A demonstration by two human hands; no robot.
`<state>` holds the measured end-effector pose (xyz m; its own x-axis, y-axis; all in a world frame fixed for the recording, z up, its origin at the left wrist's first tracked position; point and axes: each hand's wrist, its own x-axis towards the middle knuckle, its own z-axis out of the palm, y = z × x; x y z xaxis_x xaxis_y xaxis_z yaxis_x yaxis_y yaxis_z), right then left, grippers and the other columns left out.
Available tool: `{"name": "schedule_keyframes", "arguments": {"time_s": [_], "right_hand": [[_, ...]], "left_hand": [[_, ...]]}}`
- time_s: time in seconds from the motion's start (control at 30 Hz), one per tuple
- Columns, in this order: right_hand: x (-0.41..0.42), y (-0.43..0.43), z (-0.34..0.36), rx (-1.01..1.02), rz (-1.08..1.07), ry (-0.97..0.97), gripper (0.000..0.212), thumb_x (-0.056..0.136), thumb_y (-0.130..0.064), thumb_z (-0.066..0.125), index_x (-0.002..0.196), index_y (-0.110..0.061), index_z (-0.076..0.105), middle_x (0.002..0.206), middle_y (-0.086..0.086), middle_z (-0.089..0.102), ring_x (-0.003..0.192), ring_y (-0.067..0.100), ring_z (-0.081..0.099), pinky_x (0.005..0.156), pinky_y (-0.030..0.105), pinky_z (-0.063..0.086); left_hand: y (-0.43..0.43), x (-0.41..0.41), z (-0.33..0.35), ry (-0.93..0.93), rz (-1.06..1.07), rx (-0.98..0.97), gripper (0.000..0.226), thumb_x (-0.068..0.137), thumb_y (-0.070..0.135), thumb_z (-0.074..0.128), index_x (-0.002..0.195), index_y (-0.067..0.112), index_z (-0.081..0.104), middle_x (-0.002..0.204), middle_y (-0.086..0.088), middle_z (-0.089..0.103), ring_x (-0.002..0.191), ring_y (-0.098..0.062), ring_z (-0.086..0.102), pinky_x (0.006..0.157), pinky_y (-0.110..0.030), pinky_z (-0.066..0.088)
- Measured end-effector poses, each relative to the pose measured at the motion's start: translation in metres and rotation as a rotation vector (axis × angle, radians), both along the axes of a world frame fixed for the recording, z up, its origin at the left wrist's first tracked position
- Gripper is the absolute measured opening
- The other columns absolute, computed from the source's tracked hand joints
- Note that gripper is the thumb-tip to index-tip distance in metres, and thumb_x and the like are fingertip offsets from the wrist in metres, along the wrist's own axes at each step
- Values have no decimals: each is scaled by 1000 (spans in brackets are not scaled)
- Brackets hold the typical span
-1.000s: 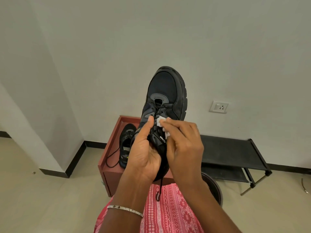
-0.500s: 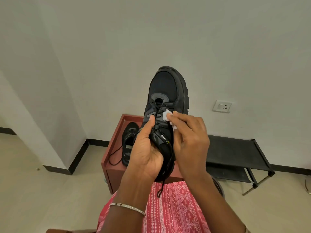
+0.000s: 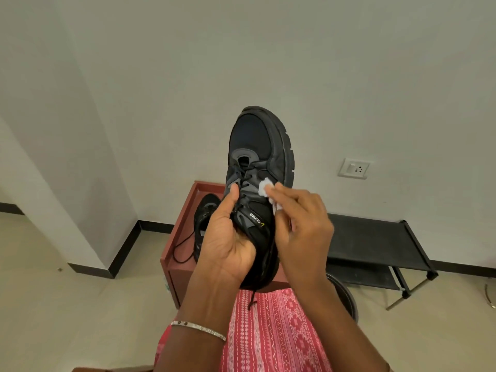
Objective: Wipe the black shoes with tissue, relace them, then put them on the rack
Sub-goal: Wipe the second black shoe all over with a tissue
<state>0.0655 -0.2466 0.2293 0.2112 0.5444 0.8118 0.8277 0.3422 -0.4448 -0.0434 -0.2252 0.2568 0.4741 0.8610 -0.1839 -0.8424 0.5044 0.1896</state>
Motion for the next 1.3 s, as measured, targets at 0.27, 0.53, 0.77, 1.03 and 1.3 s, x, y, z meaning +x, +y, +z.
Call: {"name": "schedule_keyframes", "arguments": {"time_s": [0.27, 0.53, 0.77, 1.03, 1.3], "right_hand": [[-20, -32, -32, -100, 73, 40, 40, 83, 9, 69, 117, -12, 74, 104, 0, 71, 96, 12, 63, 89, 12, 46], [-16, -16, -17, -64, 61, 22, 33, 91, -9, 53, 116, -12, 74, 108, 0, 71, 101, 13, 63, 90, 22, 52], [-17, -12, -6, 24, 38, 35, 35, 90, -3, 53, 116, -12, 75, 112, 1, 71, 104, 17, 63, 90, 29, 53], [-16, -39, -21, -51, 139, -24, 35, 86, 6, 68, 116, -12, 74, 109, 0, 73, 102, 12, 65, 94, 18, 49], [2, -9, 25, 31, 131, 184, 43, 88, 9, 63, 127, -8, 67, 124, 7, 62, 117, 15, 59, 97, 21, 48]], "left_hand": [[13, -13, -13, 14, 43, -4, 45, 98, 35, 55, 125, 1, 65, 122, -22, 68, 108, -32, 68, 89, -54, 54], [13, -7, -13, 27, 25, 19, 47, 97, 38, 55, 115, -3, 70, 119, -24, 68, 95, -34, 73, 85, -49, 57], [5, -9, -12, 31, -6, 121, 58, 100, 47, 46, 123, -2, 67, 128, -23, 64, 112, -31, 67, 97, -42, 54], [16, -13, -19, 25, -6, 141, 62, 99, 53, 45, 137, 5, 57, 138, -20, 58, 128, -32, 57, 108, -47, 43], [16, -10, -23, -2, 23, 174, 62, 104, 46, 44, 151, 6, 36, 155, -20, 38, 143, -33, 38, 123, -45, 21]]}}
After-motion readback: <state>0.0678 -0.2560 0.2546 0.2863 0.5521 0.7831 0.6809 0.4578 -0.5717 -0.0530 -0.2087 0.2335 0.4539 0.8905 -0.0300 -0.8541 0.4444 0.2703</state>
